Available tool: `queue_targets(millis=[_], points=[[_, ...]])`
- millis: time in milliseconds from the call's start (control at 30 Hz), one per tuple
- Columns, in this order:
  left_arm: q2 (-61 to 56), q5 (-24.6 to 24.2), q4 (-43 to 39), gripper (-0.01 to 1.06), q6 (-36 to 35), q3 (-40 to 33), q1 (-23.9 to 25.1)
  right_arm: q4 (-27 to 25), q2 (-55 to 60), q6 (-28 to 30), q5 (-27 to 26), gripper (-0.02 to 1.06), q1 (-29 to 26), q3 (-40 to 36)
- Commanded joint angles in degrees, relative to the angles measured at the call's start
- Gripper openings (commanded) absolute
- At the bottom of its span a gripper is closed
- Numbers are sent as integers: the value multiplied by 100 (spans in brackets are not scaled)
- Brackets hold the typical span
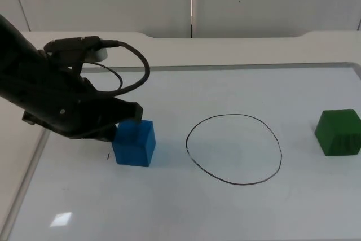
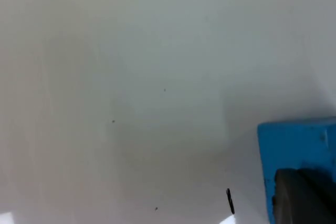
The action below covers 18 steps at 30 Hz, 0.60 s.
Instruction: Push the two cubes into the marked area.
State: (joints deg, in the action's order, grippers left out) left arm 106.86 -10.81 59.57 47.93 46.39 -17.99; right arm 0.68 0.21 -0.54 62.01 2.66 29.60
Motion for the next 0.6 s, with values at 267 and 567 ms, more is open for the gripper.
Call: queue_targets(millis=[267,567], points=[[2,-44,78,0,20,25,-242,20,-21,-9,-23,105,-12,-10],[2,6,41,0,20,15,-394,20,-21,-9,-23,105,-12,-10]])
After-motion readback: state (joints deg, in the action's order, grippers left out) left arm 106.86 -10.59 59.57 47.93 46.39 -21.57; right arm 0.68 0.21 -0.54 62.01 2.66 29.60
